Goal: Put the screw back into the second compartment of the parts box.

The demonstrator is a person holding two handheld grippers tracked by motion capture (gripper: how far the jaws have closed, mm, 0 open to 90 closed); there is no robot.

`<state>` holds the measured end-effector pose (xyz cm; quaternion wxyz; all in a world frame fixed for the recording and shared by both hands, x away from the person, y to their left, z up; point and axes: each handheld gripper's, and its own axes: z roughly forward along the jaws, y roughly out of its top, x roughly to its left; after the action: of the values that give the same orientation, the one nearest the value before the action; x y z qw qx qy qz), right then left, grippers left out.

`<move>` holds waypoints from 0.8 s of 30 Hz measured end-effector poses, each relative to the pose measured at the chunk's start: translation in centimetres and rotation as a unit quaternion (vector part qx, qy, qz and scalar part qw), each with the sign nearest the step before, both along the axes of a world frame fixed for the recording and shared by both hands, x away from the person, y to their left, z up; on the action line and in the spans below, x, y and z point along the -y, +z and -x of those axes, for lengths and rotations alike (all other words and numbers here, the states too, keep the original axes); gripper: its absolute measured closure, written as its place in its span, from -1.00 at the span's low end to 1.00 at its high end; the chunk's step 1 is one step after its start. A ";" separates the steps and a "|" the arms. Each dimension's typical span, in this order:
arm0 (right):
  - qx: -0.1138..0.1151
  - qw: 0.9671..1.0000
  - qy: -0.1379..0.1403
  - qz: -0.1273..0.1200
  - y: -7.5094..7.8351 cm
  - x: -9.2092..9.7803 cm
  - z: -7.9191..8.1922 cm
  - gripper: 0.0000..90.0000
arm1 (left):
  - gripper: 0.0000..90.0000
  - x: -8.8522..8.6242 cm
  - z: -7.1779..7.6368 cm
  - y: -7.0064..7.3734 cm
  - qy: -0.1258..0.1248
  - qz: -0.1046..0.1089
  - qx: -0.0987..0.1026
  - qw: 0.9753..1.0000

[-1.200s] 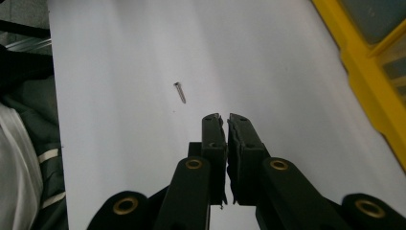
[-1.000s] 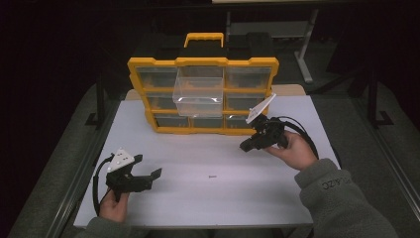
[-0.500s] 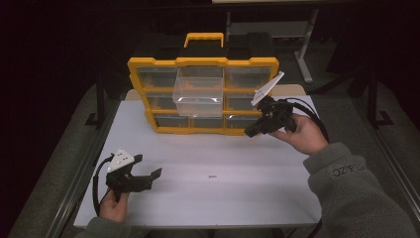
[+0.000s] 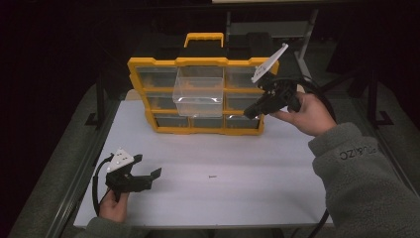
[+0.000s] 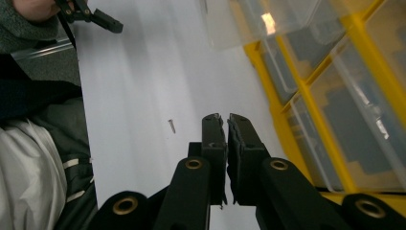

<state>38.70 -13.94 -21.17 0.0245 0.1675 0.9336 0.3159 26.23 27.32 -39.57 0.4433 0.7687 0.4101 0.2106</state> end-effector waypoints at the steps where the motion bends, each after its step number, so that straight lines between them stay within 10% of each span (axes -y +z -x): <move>1: 0.002 1.000 0.002 0.001 0.3 0.0 -0.1 0.89 | -0.69 0.0 0.0 0.0 0.000 -0.002 -0.001 1.000; 24: 0.028 0.999 0.015 -0.001 8.4 -3.8 -1.8 0.89 | -0.69 0.0 0.1 0.0 0.000 -0.001 -0.006 1.000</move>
<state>40.50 -10.11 -12.82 0.0459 0.1446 0.9345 0.3219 26.12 27.29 -39.58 0.4401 0.7702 0.4130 0.2060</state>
